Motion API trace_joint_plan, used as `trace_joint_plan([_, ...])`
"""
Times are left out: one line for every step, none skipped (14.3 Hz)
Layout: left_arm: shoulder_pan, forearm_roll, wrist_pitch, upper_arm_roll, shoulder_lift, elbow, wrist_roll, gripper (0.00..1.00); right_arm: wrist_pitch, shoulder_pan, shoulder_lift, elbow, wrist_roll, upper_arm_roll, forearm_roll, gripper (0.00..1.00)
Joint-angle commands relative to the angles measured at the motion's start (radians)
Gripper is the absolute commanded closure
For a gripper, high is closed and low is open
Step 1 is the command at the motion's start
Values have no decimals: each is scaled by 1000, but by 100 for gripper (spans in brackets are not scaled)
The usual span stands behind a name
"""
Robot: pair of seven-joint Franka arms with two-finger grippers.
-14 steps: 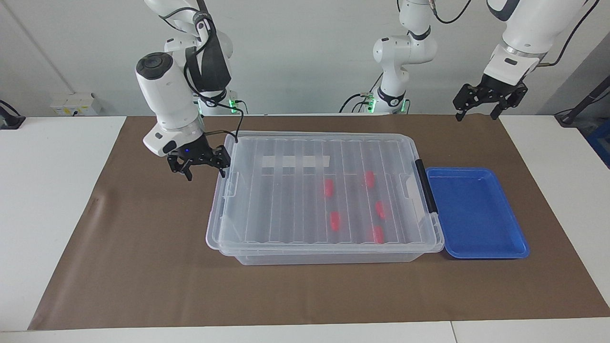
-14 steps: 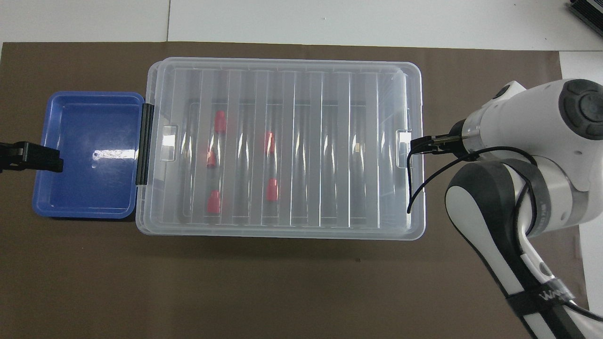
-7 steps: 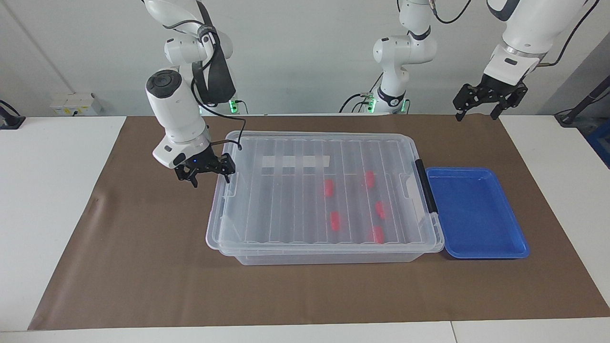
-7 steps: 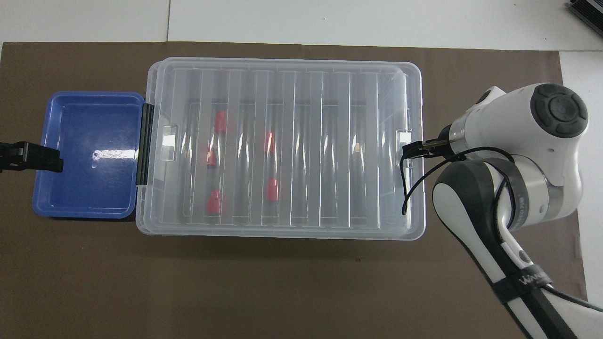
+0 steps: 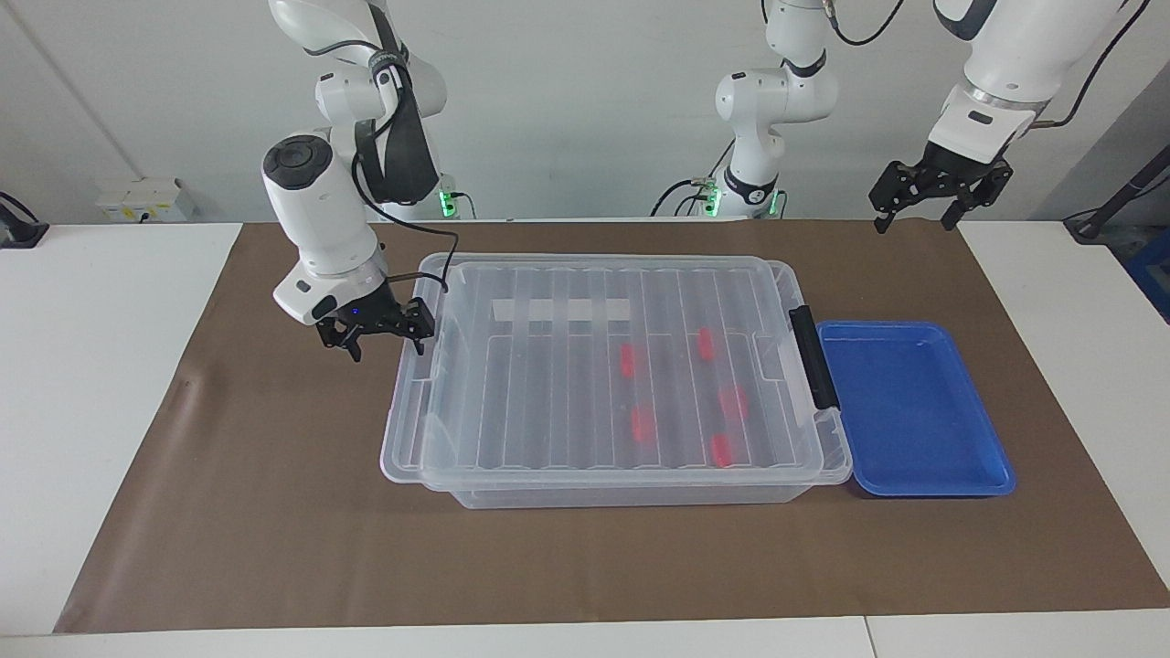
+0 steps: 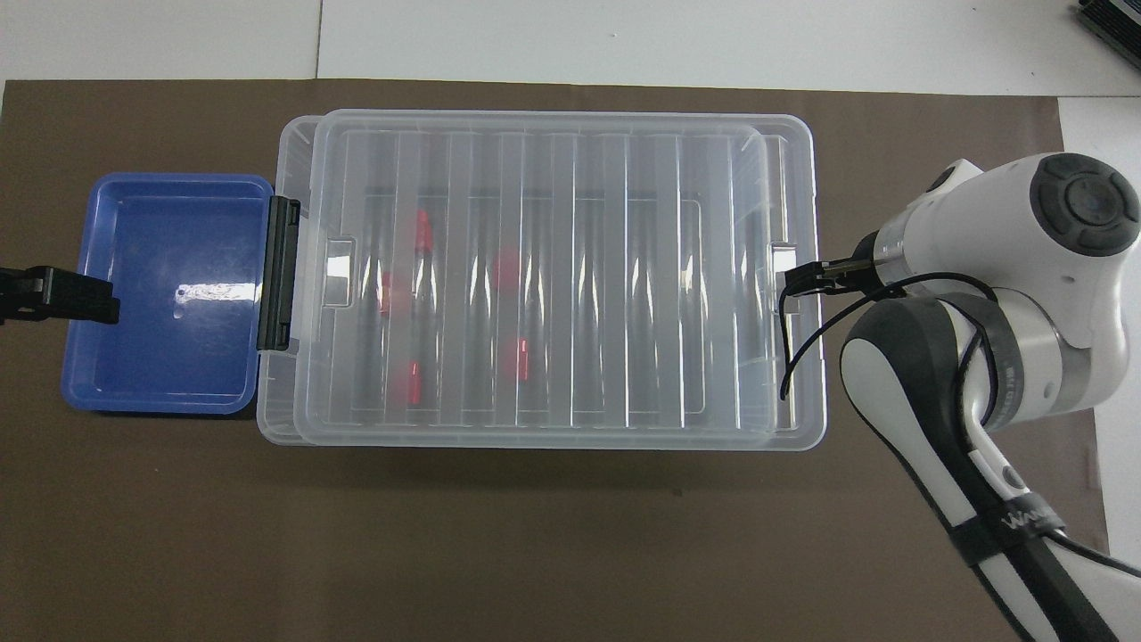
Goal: Place red block in blue tray from box
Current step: 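Grip the clear lid edge with the right gripper and slide it away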
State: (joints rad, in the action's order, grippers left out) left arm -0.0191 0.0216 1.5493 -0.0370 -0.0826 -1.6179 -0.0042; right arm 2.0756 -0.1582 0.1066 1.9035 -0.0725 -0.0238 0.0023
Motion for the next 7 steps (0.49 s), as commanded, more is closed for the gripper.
trace_joint_plan([-7,-19,49,3,-23,-34,-28,0,-20,22,2,5,-15,-1,-65,0])
trace_joint_plan([-5,-20,81,0,-23,-37,-90,0,-31,32,1,2,-16,-1,-77,0])
trace_joint_plan([-10,-20,101,0,-23,-46,-171,0,-41,40,-1,-1,-16,-1,-84,0])
trace_joint_plan([-13,-20,133,-1,-25,-57,-227,0,-46,48,-4,-1,-16,-1,-85,0])
trace_joint_plan([-28,-20,153,-1,-29,-74,-246,0,-48,55,-7,-1,-16,-1,-85,0])
trace_joint_plan([-41,-20,170,-1,-29,-82,-261,0,-52,66,-10,-1,-15,-2,-85,0])
trace_joint_plan([-53,-20,196,-1,-28,-89,-299,0,-60,75,-10,-6,-15,-2,-87,0])
